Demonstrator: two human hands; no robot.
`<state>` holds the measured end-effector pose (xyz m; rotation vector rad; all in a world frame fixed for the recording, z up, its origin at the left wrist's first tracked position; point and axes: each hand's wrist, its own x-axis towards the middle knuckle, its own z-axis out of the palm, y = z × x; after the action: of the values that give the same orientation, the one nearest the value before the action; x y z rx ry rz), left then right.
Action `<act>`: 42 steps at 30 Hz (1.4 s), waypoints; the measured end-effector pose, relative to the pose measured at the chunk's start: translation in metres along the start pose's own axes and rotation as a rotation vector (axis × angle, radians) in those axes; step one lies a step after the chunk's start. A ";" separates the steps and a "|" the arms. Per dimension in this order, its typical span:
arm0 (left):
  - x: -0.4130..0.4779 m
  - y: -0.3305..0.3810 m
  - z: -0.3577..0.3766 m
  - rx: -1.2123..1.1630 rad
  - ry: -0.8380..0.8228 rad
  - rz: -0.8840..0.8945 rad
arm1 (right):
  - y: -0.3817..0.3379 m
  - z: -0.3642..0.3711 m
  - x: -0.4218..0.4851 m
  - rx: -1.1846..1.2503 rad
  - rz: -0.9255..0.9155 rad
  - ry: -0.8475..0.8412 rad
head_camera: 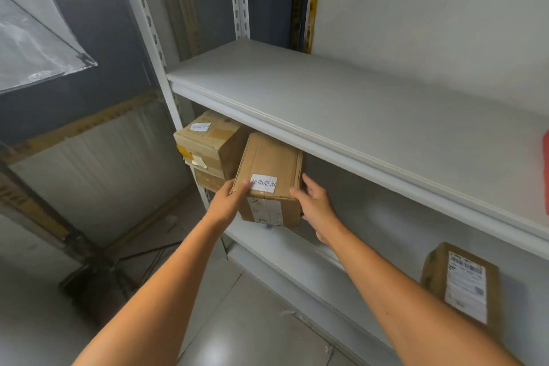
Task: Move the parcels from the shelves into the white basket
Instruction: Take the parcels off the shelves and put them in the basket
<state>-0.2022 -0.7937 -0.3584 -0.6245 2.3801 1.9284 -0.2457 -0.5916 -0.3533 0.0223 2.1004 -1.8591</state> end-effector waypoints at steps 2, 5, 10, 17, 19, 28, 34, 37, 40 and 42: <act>-0.025 0.003 0.001 0.003 0.015 -0.028 | 0.004 -0.004 -0.018 -0.014 -0.032 -0.058; -0.074 0.002 0.004 -0.002 0.073 -0.023 | 0.006 -0.011 -0.047 -0.032 -0.070 -0.180; -0.179 -0.004 0.008 -0.091 0.251 0.002 | 0.003 -0.014 -0.108 -0.094 -0.099 -0.368; -0.333 -0.015 0.013 -0.065 0.500 0.000 | 0.002 0.004 -0.216 -0.157 -0.240 -0.570; -0.375 -0.026 0.014 -0.084 0.548 -0.012 | 0.010 0.007 -0.246 -0.170 -0.269 -0.652; -0.552 -0.097 0.070 -0.263 0.793 -0.133 | 0.070 -0.013 -0.394 -0.221 -0.276 -0.879; -0.654 -0.125 0.121 -0.290 1.010 -0.189 | 0.108 -0.032 -0.478 -0.233 -0.186 -1.067; -0.697 -0.130 0.149 -0.283 1.118 -0.208 | 0.123 -0.039 -0.509 -0.231 -0.213 -1.184; -0.736 -0.134 0.183 -0.297 1.243 -0.252 | 0.137 -0.045 -0.535 -0.276 -0.249 -1.327; -0.760 -0.135 0.205 -0.313 1.325 -0.289 | 0.144 -0.051 -0.553 -0.299 -0.267 -1.420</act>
<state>0.4914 -0.3979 -0.3376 -2.7507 2.0592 2.0025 0.2971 -0.4069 -0.3453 -1.2681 1.2636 -0.9780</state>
